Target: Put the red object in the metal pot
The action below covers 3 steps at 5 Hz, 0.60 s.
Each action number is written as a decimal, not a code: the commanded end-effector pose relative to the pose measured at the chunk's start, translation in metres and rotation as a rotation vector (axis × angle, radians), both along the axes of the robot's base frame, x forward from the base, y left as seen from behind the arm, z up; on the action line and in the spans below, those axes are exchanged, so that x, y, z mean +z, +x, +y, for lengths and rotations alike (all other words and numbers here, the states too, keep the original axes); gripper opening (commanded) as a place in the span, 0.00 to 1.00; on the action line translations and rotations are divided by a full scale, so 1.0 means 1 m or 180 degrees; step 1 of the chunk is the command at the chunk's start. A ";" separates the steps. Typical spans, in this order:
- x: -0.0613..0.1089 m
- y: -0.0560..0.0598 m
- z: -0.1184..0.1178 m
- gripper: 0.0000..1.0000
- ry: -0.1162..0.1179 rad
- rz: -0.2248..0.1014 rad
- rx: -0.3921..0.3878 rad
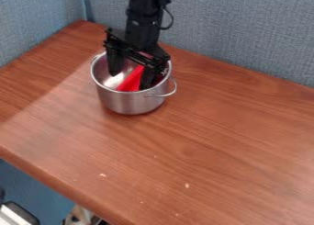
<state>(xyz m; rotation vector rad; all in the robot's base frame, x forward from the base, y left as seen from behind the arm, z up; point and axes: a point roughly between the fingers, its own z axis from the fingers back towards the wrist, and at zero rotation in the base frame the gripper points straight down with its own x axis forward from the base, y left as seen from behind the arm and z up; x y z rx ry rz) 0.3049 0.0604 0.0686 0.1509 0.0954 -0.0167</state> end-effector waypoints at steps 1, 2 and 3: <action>0.014 0.002 -0.004 1.00 0.0071 -0.0087 -0.0054; 0.018 0.002 -0.007 1.00 0.0089 -0.0096 -0.0067; 0.017 0.003 -0.009 1.00 0.0085 -0.0095 -0.0074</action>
